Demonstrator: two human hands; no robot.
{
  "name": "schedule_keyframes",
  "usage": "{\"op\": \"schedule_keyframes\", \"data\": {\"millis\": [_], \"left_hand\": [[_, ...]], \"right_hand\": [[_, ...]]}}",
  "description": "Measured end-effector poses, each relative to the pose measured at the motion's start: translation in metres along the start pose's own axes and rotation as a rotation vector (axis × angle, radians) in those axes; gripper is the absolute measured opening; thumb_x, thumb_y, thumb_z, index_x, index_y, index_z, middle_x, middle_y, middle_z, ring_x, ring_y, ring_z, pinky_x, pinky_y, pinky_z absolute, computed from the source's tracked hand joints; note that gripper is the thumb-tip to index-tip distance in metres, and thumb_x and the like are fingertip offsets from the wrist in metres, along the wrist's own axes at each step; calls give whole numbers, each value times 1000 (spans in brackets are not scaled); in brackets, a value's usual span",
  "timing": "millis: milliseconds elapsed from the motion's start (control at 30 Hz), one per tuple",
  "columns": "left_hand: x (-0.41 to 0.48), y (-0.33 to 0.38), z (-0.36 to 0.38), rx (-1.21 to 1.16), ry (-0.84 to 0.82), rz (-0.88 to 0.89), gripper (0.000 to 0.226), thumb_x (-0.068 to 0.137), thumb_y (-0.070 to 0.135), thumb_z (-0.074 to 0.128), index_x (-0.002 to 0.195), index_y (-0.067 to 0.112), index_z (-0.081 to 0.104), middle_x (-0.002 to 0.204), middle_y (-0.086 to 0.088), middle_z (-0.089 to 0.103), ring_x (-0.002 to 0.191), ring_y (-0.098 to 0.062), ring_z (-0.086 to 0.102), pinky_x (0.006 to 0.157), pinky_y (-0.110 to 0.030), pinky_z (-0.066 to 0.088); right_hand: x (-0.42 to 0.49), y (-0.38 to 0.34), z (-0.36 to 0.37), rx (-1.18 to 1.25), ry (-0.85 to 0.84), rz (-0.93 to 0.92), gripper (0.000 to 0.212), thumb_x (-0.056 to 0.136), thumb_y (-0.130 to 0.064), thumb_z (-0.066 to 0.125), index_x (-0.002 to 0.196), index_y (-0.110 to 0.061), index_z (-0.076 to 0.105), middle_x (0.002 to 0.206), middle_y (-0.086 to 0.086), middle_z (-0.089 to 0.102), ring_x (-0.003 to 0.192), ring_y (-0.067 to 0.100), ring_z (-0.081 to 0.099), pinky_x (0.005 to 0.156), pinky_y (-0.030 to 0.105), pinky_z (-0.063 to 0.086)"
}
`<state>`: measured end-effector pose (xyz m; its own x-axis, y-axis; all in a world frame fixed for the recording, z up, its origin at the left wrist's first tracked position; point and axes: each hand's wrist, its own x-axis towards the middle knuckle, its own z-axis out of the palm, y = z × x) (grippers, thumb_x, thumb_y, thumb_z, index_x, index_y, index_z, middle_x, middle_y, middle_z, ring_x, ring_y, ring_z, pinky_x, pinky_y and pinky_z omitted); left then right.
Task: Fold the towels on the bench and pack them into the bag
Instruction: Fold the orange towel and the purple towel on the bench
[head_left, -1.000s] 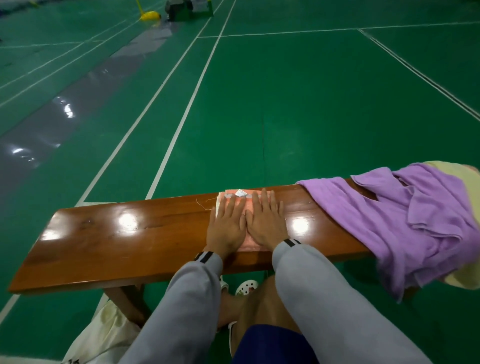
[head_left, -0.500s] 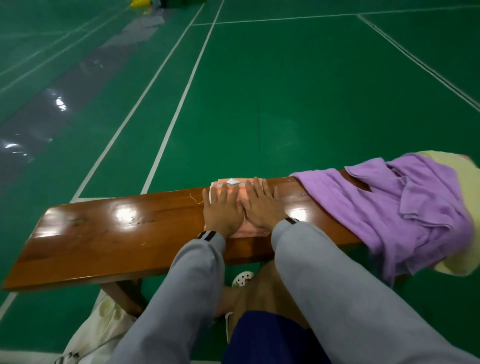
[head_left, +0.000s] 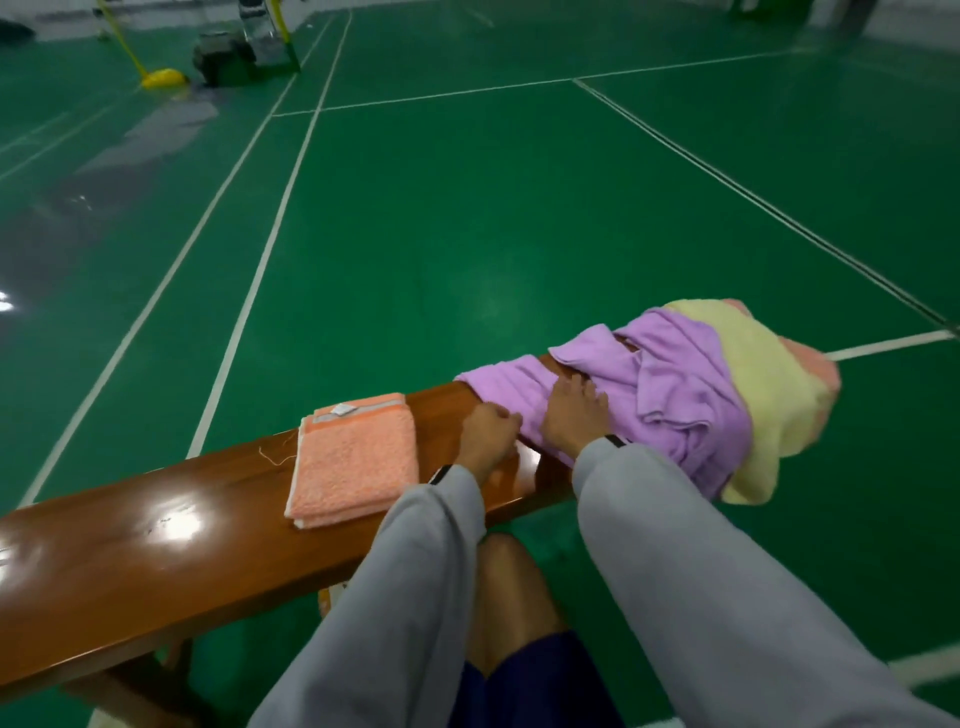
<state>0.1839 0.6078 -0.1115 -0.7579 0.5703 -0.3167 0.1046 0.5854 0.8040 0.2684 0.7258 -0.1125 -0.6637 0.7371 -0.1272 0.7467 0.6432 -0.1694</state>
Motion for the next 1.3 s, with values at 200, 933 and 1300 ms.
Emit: {"op": "schedule_keyframes", "data": {"millis": [200,933,1300], "left_hand": [[-9,35,36,-438,-139,-217,13,103,19,58,110,11,52,93,-13,64,74,-27,66,66,-37,60],[-57,98,-96,-901,-496,-22,42,90,16,57,126,-4,61,123,-21,68,115,-31,64,107,-40,47],[-73,97,-134,-1557,-424,191,58,96,30,44,137,-11,51,143,-30,51,140,-39,43,121,-48,30]], "right_hand": [[14,34,1,346,-18,-6,55,93,-42,55,143,-20,46,140,8,57,127,32,56,106,46,45],[-2,-24,-122,1934,-514,158,77,76,-36,88,133,7,60,120,25,69,104,30,72,85,44,61],[-21,-73,-166,1780,-235,-116,21,99,-15,62,112,1,67,96,14,70,86,22,65,76,31,56]]}}
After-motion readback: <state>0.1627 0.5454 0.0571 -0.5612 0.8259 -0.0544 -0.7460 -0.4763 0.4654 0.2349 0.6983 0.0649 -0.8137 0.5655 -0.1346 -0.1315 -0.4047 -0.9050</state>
